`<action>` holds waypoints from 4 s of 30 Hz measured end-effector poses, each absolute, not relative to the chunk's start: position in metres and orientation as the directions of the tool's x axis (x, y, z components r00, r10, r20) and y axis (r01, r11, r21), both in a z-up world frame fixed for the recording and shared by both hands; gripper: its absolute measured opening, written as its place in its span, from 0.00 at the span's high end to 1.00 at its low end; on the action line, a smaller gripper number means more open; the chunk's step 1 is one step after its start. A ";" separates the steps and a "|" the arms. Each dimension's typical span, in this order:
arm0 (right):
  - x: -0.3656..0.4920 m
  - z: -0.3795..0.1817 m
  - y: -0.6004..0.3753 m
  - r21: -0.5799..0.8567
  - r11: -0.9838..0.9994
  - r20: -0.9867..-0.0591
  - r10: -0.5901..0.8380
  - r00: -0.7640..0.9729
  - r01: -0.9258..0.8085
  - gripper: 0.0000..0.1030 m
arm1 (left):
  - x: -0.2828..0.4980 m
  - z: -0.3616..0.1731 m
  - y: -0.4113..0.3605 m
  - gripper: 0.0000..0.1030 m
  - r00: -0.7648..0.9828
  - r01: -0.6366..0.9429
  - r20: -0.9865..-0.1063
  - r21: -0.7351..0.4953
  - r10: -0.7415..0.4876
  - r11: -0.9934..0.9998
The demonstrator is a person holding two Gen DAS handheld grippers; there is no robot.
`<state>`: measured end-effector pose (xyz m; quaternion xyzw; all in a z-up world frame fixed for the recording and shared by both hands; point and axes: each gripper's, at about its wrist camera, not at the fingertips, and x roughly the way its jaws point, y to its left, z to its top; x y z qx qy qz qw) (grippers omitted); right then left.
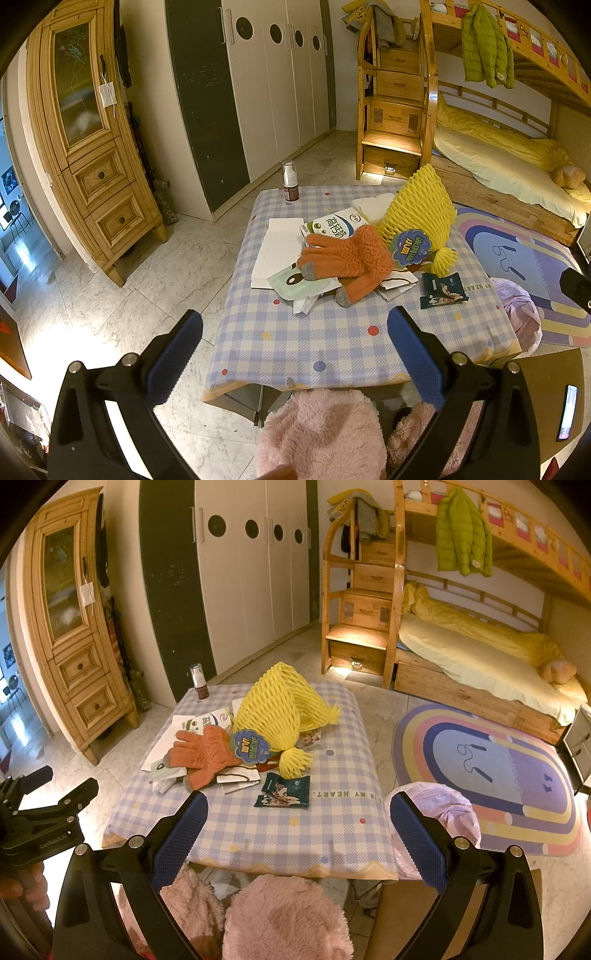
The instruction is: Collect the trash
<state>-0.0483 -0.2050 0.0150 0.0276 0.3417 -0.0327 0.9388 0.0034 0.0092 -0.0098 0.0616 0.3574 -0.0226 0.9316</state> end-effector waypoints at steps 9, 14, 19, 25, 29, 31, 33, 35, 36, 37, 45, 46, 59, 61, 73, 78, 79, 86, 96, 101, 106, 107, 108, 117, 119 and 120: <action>-0.048 0.015 -0.205 0.030 0.996 -0.644 -0.042 0.764 0.080 0.05 | 0.004 -0.010 0.009 0.06 0.742 0.086 -0.670 0.098 0.002 0.991; -0.048 0.015 -0.205 0.030 0.996 -0.645 -0.043 0.763 0.081 0.05 | 0.003 -0.011 0.009 0.06 0.743 0.087 -0.670 0.098 0.001 0.991; -0.048 0.015 -0.205 0.029 0.996 -0.645 -0.042 0.763 0.079 0.05 | 0.003 -0.012 0.009 0.06 0.742 0.086 -0.670 0.098 0.002 0.991; -0.048 0.014 -0.205 0.030 0.996 -0.647 -0.042 0.761 0.080 0.05 | 0.000 -0.014 0.010 0.06 0.740 0.084 -0.673 0.098 0.003 0.992; -0.046 0.010 -0.209 0.041 0.996 -0.655 -0.037 0.755 0.084 0.05 | 0.003 -0.021 0.012 0.06 0.733 0.077 -0.680 0.089 0.004 0.993; -0.043 0.006 -0.212 0.046 0.996 -0.658 -0.025 0.752 0.074 0.05 | 0.008 -0.023 0.013 0.06 0.734 0.078 -0.680 0.085 0.001 0.993; -0.038 0.002 -0.215 0.048 0.997 -0.654 -0.009 0.757 0.054 0.05 | 0.014 -0.025 0.014 0.06 0.737 0.076 -0.676 0.079 -0.003 0.994; -0.031 -0.001 -0.218 0.044 0.998 -0.645 0.000 0.764 0.037 0.05 | 0.021 -0.026 0.015 0.06 0.740 0.076 -0.673 0.062 -0.015 0.995; -0.025 -0.004 -0.218 0.038 0.999 -0.641 -0.001 0.767 0.033 0.05 | 0.024 -0.027 0.015 0.06 0.742 0.078 -0.670 0.054 -0.022 0.995; -0.018 -0.006 -0.217 0.032 0.999 -0.635 0.000 0.773 0.027 0.05 | 0.027 -0.028 0.016 0.06 0.748 0.082 -0.663 0.044 -0.032 0.996; 0.029 -0.022 -0.221 0.019 1.000 -0.581 0.029 0.813 -0.022 0.05 | 0.067 -0.037 0.023 0.06 0.754 0.028 -0.657 0.036 0.003 0.999; 0.036 -0.024 -0.220 0.013 0.999 -0.586 0.031 0.809 -0.029 0.05 | 0.072 -0.039 0.023 0.06 0.750 0.030 -0.662 0.035 0.001 0.999; 0.125 -0.060 -0.231 0.053 0.993 -0.657 0.113 0.745 -0.103 0.40 | 0.118 -0.069 0.024 0.06 0.688 0.078 -0.726 0.069 -0.003 0.995; 0.137 -0.063 -0.232 0.072 0.991 -0.661 0.135 0.738 -0.117 0.38 | 0.119 -0.072 0.022 0.06 0.684 0.088 -0.730 0.082 -0.001 0.993; 0.158 -0.061 -0.224 0.132 0.969 -0.681 0.242 0.691 -0.210 0.84 | 0.111 -0.072 0.010 0.06 0.675 0.136 -0.737 0.077 -0.036 0.988; 0.126 -0.010 -0.239 0.055 0.986 -0.598 0.158 0.786 -0.156 0.89 | 0.101 -0.072 -0.003 0.06 0.673 0.176 -0.736 0.055 -0.079 0.983; 0.119 -0.001 -0.244 0.039 0.990 -0.588 0.134 0.798 -0.138 0.89 | 0.098 -0.071 -0.007 0.06 0.675 0.191 -0.733 0.054 -0.092 0.980; 0.059 0.002 -0.280 -0.071 0.997 -0.591 -0.060 0.805 0.023 0.89 | 0.093 -0.079 -0.038 0.33 0.626 0.293 -0.757 0.007 -0.186 0.956; 0.005 -0.026 -0.312 -0.056 0.987 -0.624 -0.150 0.767 0.148 0.89 | 0.131 -0.094 -0.082 0.44 0.617 0.309 -0.751 -0.042 -0.234 0.950; -0.001 -0.032 -0.313 -0.040 0.989 -0.636 -0.135 0.759 0.143 0.88 | 0.153 -0.107 -0.085 0.71 0.590 0.295 -0.779 -0.035 -0.211 0.955; -0.009 -0.023 -0.318 -0.029 0.989 -0.619 -0.130 0.775 0.144 0.89 | 0.144 -0.087 -0.070 0.87 0.616 0.327 -0.740 -0.073 -0.271 0.942; -0.011 -0.021 -0.320 -0.025 0.989 -0.611 -0.131 0.781 0.146 0.89 | 0.138 -0.074 -0.065 0.87 0.631 0.345 -0.715 -0.088 -0.300 0.934; -0.013 -0.016 -0.322 -0.018 0.989 -0.600 -0.129 0.790 0.149 0.89 | 0.133 -0.063 -0.061 0.87 0.642 0.363 -0.694 -0.099 -0.326 0.926; -0.037 0.005 -0.349 0.000 0.975 -0.561 -0.183 0.807 0.222 0.88 | 0.089 0.013 -0.083 0.87 0.656 0.533 -0.578 -0.102 -0.486 0.840; -0.042 0.003 -0.357 -0.005 0.969 -0.567 -0.205 0.798 0.246 0.88 | 0.080 0.013 -0.105 0.87 0.644 0.567 -0.571 -0.092 -0.510 0.819; -0.045 0.000 -0.363 -0.010 0.965 -0.575 -0.221 0.788 0.264 0.87 | 0.075 0.011 -0.117 0.87 0.640 0.582 -0.566 -0.086 -0.520 0.809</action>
